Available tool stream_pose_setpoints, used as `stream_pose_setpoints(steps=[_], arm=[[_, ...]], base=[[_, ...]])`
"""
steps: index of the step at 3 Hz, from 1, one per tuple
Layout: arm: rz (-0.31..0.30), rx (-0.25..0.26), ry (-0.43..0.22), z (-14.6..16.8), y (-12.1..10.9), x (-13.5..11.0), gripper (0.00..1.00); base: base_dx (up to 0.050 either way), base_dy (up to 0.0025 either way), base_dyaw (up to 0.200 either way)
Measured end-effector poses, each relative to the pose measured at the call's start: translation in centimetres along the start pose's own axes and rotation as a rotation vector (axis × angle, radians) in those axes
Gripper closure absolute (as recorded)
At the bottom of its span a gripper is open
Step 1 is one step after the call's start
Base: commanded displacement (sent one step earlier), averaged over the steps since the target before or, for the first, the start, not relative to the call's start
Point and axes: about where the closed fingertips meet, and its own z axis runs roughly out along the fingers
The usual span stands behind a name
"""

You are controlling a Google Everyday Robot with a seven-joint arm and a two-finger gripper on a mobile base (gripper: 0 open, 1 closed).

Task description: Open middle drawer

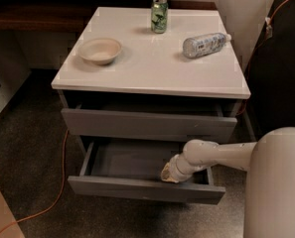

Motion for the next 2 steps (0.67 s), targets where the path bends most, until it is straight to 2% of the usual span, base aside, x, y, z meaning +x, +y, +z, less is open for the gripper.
stream_pose_setpoints(steps=[1,2], arm=[[0.032,-0.080,0.005,0.91,2.74,-1.02,1.00],[0.032,-0.080,0.005,0.92,2.76,-1.02,1.00]], base=[[0.000,0.00000,0.000],[0.000,0.00000,0.000]])
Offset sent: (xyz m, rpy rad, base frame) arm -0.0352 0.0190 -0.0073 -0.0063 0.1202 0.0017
